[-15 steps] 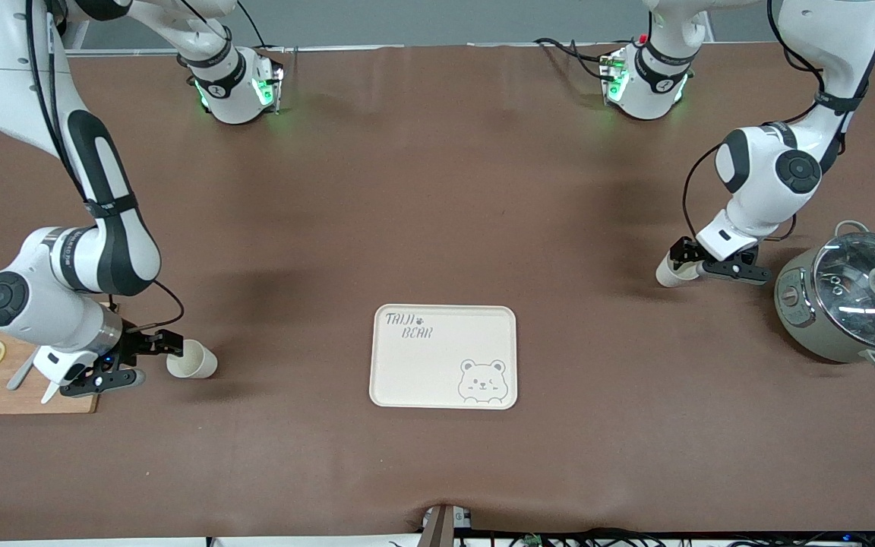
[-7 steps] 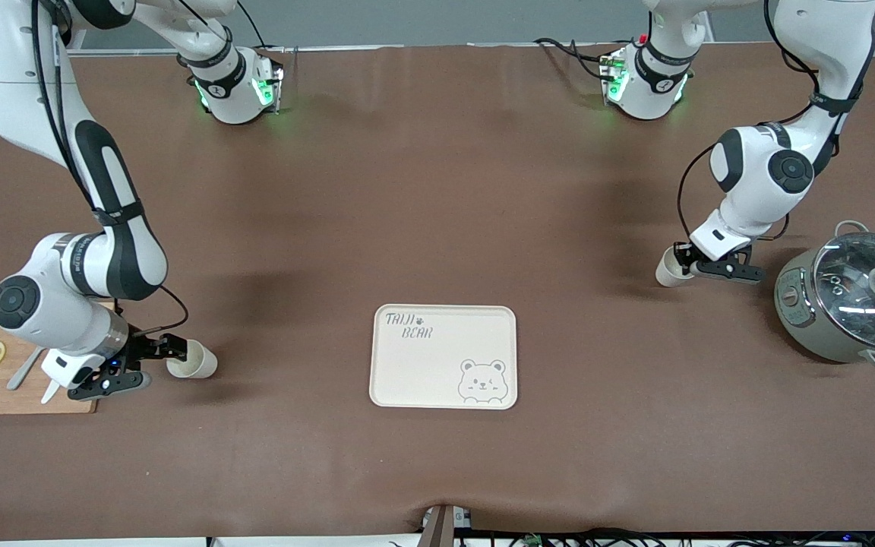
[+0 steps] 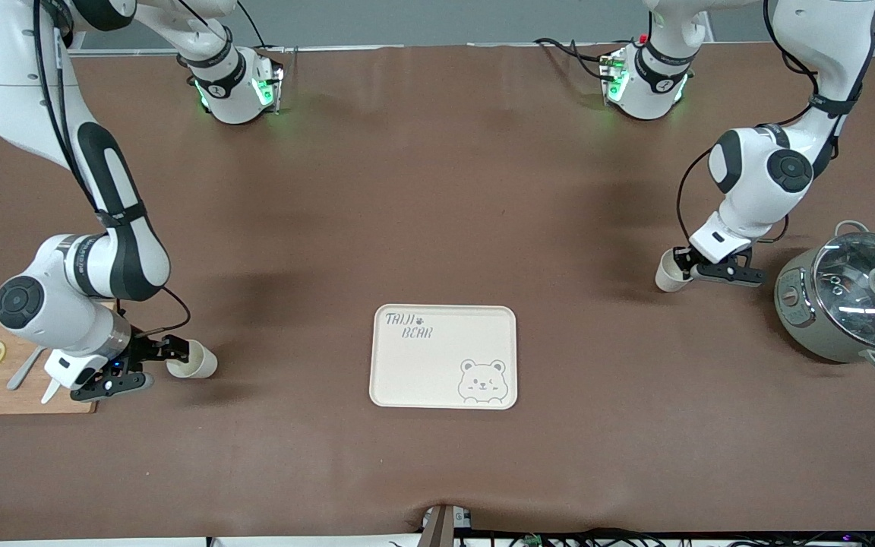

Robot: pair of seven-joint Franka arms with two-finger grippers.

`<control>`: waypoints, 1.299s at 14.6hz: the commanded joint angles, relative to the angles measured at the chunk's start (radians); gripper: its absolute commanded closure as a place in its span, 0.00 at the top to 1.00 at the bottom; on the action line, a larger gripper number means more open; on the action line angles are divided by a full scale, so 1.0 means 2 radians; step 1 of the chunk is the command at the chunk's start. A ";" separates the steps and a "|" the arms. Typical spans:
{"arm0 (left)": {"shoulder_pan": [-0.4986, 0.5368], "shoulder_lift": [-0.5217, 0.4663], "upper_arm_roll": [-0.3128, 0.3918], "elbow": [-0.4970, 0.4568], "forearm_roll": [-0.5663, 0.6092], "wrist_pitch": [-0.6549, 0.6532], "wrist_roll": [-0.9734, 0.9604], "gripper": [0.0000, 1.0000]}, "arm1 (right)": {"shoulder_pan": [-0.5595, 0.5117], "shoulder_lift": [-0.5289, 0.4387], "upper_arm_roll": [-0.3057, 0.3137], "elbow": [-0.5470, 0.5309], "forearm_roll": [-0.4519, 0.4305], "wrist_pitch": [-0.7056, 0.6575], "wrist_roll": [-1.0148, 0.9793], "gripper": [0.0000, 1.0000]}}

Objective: Place white IKEA cup upright on tray with both arms
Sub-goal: 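Lift both white cups off the table with both grippers, then carry the cup with the left gripper and set it upright on the tray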

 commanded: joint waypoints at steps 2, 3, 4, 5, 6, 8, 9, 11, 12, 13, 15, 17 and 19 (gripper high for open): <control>-0.009 0.009 -0.044 0.068 -0.010 -0.056 -0.089 0.00 | -0.001 0.007 0.003 -0.002 0.002 0.019 -0.010 1.00; -0.015 0.012 -0.048 0.086 -0.010 -0.075 -0.110 0.00 | -0.001 0.007 0.003 -0.007 0.001 0.026 -0.010 1.00; -0.024 0.018 -0.050 0.107 -0.010 -0.092 -0.130 0.00 | 0.000 0.007 0.003 -0.012 0.001 0.034 -0.010 1.00; -0.037 0.026 -0.051 0.132 -0.010 -0.113 -0.157 0.00 | -0.001 0.007 0.003 -0.017 0.001 0.039 -0.010 1.00; -0.055 0.041 -0.050 0.163 -0.009 -0.139 -0.187 0.00 | -0.001 0.007 0.003 -0.018 0.001 0.040 -0.010 1.00; -0.084 0.072 -0.048 0.224 -0.005 -0.193 -0.239 0.00 | -0.001 0.007 0.003 -0.018 0.000 0.040 -0.010 1.00; -0.097 0.090 -0.047 0.258 -0.002 -0.215 -0.263 0.00 | -0.001 0.007 0.003 -0.019 0.000 0.040 -0.010 1.00; -0.115 0.120 -0.047 0.315 0.001 -0.254 -0.301 0.00 | -0.001 0.007 0.003 -0.019 0.000 0.041 -0.011 1.00; -0.124 0.135 -0.047 0.342 0.006 -0.272 -0.317 0.00 | -0.001 0.007 0.003 -0.022 0.000 0.047 -0.011 1.00; -0.133 0.147 -0.047 0.364 0.013 -0.284 -0.337 0.00 | 0.000 0.007 0.003 -0.033 0.000 0.062 -0.013 1.00; -0.150 0.166 -0.047 0.394 0.021 -0.294 -0.373 0.00 | 0.003 0.007 0.003 -0.042 0.000 0.077 -0.013 1.00; -0.167 0.174 -0.047 0.398 0.022 -0.294 -0.402 0.00 | 0.003 0.007 0.003 -0.042 0.000 0.077 -0.013 1.00; -0.183 0.178 -0.047 0.399 0.021 -0.293 -0.430 0.00 | 0.002 0.007 0.003 -0.042 0.000 0.077 -0.013 1.00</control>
